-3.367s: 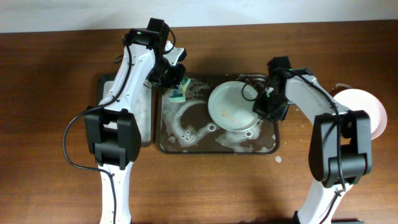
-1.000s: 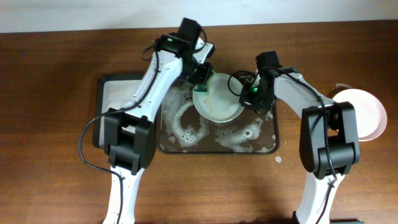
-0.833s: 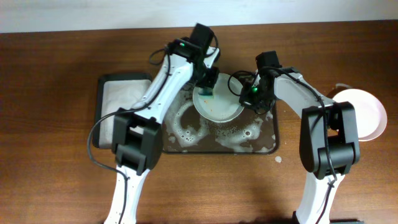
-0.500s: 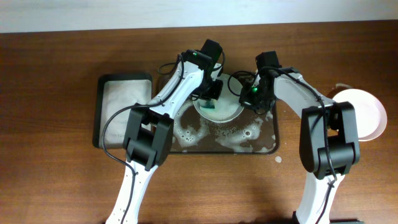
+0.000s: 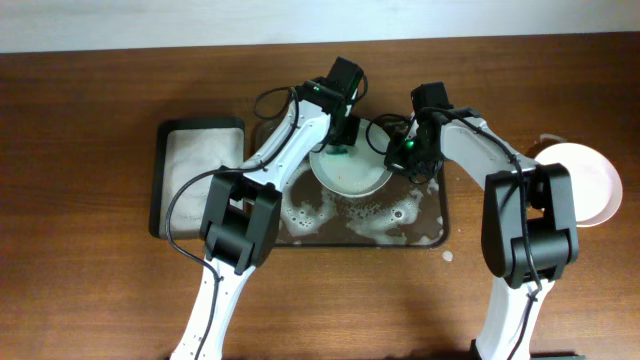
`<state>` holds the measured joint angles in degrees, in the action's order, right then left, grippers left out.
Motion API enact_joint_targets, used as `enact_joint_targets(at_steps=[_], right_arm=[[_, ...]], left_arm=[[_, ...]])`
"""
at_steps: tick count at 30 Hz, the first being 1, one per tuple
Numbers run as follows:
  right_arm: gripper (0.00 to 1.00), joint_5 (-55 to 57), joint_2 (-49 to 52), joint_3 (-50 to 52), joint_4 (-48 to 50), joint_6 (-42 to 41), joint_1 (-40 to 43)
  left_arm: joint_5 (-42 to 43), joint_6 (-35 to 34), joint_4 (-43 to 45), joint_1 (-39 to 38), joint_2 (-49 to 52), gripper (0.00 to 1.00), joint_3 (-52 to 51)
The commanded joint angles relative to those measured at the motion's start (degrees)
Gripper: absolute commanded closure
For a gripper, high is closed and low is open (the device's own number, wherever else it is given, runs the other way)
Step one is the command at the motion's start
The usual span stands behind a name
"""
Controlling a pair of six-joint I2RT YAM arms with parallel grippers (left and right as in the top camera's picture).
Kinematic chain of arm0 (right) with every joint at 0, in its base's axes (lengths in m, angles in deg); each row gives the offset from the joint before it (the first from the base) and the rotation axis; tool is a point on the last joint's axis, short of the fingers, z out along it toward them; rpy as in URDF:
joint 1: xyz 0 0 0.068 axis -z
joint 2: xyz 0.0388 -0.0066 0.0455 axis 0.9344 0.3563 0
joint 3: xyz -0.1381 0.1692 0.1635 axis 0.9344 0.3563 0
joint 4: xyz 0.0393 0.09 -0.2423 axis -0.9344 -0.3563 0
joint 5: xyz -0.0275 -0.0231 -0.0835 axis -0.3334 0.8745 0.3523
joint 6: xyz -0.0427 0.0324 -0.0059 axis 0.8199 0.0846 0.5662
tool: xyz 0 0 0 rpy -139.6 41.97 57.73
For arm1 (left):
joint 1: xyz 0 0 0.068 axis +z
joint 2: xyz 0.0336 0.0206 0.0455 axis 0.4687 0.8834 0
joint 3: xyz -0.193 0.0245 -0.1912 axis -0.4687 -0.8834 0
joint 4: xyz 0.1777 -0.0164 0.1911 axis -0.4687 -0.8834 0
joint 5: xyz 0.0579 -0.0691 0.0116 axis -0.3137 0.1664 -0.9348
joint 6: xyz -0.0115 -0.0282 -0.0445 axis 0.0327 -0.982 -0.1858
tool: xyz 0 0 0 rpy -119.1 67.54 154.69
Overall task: Clean dirty plates on tray and stack at the side
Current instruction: 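Move the sponge onto the white plate and scrub with left gripper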
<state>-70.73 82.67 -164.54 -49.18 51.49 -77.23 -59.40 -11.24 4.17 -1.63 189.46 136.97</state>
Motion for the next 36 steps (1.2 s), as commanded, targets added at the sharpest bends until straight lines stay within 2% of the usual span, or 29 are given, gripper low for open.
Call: enact_joint_targets(at_steps=[1,6,10,13,16,18,23,29,36], right_arm=[[0.96,2.1,1.29,2.03,-0.74,0.33,-1.07],[0.96,2.1,1.29,2.03,-0.68,0.33,-1.07],[0.96,2.08,1.29,2.03,-0.68,0.31,-1.07],[0.96,2.08,1.29,2.03,-0.55,0.31,-1.07],[0.96,2.05,1.29,2.03,-0.63,0.31,-1.07],[0.96,2.08,1.29,2.03,-0.74,0.33,-1.07],[0.96,2.1,1.29,2.03,-0.76,0.33,-1.29],[0.96,2.12,1.29,2.03,-0.74,0.35,-1.27],[0.96,0.96,1.27,2.03,-1.66,1.31,-1.27]], left_arm=[[-5.66,-0.96,-0.02,0.39,1.18,1.0,-0.02],[2.34,-0.94,-8.26,0.33,1.18,1.0,-0.02],[15.08,-0.94,-15.02,0.28,1.18,1.0,0.0],[20.44,-0.94,-15.45,-0.28,1.18,1.0,-0.02],[20.9,-0.94,-12.44,-1.53,1.18,1.0,-0.02],[20.09,-0.94,-9.64,-2.23,1.25,1.0,0.0],[10.8,-0.98,-5.03,-2.67,1.38,1.0,-0.02],[-5.66,-0.94,-5.6,-0.81,1.38,1.0,-0.02],[-7.34,-0.96,-13.05,2.03,1.38,1.0,0.0]])
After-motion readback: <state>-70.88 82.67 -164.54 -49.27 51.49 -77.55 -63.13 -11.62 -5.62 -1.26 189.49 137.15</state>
